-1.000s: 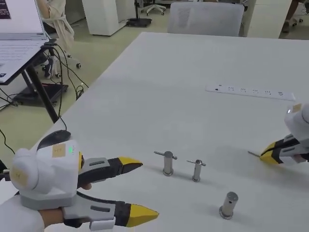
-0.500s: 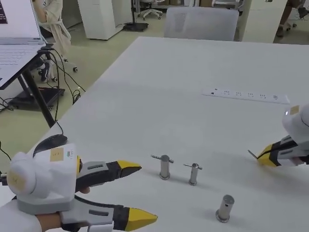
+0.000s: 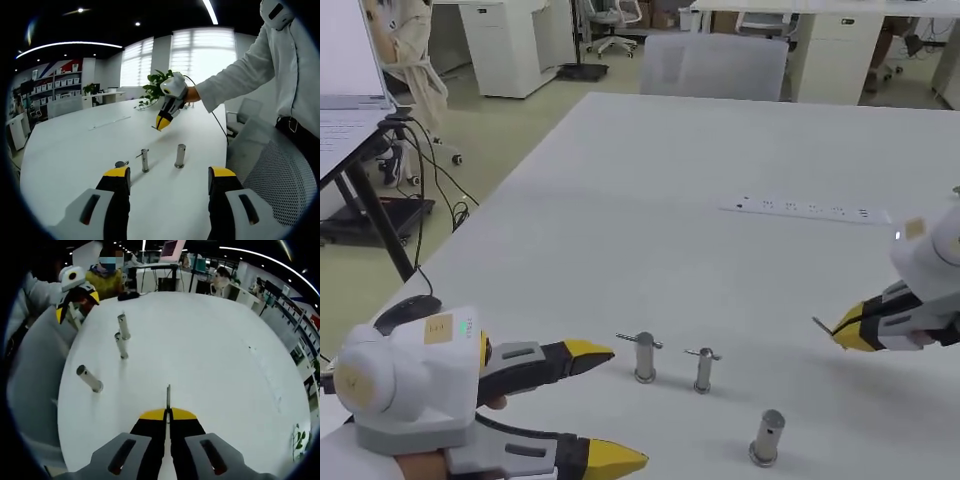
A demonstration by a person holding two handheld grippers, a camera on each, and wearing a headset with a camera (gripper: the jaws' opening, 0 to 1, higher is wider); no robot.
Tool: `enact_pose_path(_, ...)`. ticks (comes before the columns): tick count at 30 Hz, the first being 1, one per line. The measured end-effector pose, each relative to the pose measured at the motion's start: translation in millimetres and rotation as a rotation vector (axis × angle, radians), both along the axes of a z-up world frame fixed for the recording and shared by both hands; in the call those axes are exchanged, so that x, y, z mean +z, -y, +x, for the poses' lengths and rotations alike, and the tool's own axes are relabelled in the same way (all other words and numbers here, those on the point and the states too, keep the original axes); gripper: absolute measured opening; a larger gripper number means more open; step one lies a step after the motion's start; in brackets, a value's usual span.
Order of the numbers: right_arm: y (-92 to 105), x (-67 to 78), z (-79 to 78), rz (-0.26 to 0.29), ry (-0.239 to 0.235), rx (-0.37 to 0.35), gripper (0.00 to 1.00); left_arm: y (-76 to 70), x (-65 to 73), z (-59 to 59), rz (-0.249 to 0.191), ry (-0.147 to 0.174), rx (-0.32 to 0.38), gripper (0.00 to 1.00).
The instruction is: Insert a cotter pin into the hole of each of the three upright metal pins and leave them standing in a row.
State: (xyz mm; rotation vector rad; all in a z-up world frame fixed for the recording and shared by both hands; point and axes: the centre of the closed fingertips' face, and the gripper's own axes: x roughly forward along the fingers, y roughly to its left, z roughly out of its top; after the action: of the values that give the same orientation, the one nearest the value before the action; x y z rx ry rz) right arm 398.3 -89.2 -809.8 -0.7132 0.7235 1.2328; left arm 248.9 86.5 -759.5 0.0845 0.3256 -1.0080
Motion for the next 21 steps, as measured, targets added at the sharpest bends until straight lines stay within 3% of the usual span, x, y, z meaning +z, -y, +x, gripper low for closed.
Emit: enact_pose_path(21,-36.5,48.1,-59.4,0.011,-0.011,0.139,0.02,24.9,9.7,3.8,-0.012,0.026,-0.055,0.56)
